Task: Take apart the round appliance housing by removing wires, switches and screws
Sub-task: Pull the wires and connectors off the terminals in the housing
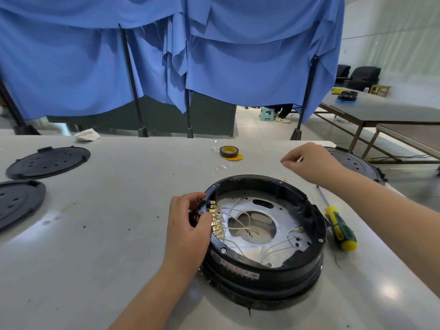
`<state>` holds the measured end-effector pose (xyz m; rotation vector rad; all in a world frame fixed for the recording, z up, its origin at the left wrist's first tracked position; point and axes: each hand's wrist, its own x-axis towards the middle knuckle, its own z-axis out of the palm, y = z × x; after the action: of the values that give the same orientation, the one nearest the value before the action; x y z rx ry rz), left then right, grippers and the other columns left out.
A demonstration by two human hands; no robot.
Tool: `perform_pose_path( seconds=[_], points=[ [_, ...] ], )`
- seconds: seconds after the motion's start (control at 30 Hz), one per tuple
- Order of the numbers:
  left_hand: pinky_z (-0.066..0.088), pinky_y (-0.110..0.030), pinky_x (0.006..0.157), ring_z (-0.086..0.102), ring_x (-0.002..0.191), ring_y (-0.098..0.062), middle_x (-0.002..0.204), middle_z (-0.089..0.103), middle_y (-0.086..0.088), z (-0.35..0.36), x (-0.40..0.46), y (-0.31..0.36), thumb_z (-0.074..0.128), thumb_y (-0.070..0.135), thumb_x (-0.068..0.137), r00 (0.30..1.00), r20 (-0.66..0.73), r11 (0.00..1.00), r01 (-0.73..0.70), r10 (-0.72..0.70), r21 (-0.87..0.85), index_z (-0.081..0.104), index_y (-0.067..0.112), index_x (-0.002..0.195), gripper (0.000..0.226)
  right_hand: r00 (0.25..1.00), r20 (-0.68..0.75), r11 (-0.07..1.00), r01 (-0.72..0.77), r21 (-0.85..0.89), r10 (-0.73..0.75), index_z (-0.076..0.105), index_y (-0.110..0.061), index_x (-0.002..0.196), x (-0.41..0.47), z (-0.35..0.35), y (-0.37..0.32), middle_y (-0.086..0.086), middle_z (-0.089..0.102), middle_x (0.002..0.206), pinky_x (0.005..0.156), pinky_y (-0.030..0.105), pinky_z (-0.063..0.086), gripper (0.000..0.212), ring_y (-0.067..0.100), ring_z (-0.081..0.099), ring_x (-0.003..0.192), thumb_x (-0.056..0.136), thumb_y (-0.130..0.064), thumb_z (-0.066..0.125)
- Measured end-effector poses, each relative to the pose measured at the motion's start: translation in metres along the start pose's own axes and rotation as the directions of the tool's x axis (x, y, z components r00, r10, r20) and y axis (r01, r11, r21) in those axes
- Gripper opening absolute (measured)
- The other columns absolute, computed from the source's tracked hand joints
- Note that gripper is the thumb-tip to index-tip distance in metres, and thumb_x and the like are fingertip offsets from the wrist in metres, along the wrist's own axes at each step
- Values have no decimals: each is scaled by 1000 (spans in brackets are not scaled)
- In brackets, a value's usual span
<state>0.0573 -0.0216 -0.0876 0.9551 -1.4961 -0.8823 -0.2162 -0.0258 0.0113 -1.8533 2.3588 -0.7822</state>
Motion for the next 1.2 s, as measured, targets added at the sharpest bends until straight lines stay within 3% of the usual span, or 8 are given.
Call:
perform_pose_path(
  seconds=[0.33, 0.47, 0.6, 0.73, 0.9, 1.0, 1.1, 1.2],
  points=[
    [45, -20, 81, 56, 98, 3, 101, 52, 21, -1, -1, 1, 51, 23, 74, 1000, 0, 1000, 20, -20, 1, 59, 32, 100, 29, 958, 76, 960, -278, 21, 276, 74, -6, 90, 23, 32, 16, 9, 72, 94, 75, 33, 54, 14, 23, 64, 82, 80, -5, 65],
    [46, -21, 83, 57, 98, 1, 102, 54, 17, -1, -2, 0, 50, 22, 74, 1000, 0, 1000, 11, -11, 2, 59, 31, 101, 30, 917, 103, 919, -392, 38, 386, 66, 11, 107, 37, 43, 18, 28, 68, 104, 85, 48, 55, 32, 21, 53, 69, 78, -2, 60],
    [46, -16, 80, 57, 98, 1, 102, 54, 16, -1, -2, 0, 50, 22, 73, 1000, -6, 1000, -2, 2, 16, 59, 32, 100, 30, 885, 153, 889, -453, 62, 440, 66, 6, 104, 48, 49, 19, 21, 71, 100, 85, 41, 57, 31, 31, 69, 86, 79, -12, 69],
    [44, -10, 77, 56, 98, 2, 100, 54, 18, -1, -1, -2, 49, 21, 73, 1000, -7, 1000, 3, -3, 15, 59, 33, 99, 30, 884, 153, 885, -458, 81, 443, 64, 4, 108, 52, 51, 25, 21, 69, 103, 86, 39, 55, 44, 30, 63, 82, 79, -27, 76],
    [44, -11, 78, 57, 98, 0, 101, 55, 16, 0, -1, -3, 50, 19, 73, 1000, -17, 1000, -6, 6, 5, 60, 32, 99, 31, 895, 184, 909, -416, 13, 407, 65, 5, 108, 47, 40, 38, 16, 67, 99, 89, 40, 53, 42, 31, 62, 91, 81, -26, 75],
    [45, -22, 83, 58, 99, -1, 102, 56, 15, 0, -1, -3, 50, 19, 72, 1000, -23, 1000, -4, 4, -4, 60, 32, 98, 31, 884, 247, 918, -382, -103, 396, 65, 3, 100, 35, 38, 43, 16, 64, 94, 81, 34, 53, 33, 27, 60, 87, 80, -24, 72],
    [46, -26, 84, 58, 99, -1, 102, 56, 16, -1, -1, -3, 50, 19, 73, 1000, -20, 1000, 1, -1, -2, 60, 33, 98, 30, 881, 269, 917, -341, -208, 389, 61, -2, 85, 24, 38, 42, 15, 51, 82, 65, 31, 41, 16, 25, 44, 74, 83, -18, 62],
    [47, -28, 85, 59, 100, -2, 103, 56, 14, -1, 0, -4, 50, 20, 73, 1000, -21, 1000, 1, -1, 2, 60, 32, 99, 30, 889, 254, 917, -328, -227, 381, 69, 3, 99, 21, 42, 45, 19, 68, 97, 77, 38, 54, 25, 26, 61, 83, 84, -12, 55]
  ],
)
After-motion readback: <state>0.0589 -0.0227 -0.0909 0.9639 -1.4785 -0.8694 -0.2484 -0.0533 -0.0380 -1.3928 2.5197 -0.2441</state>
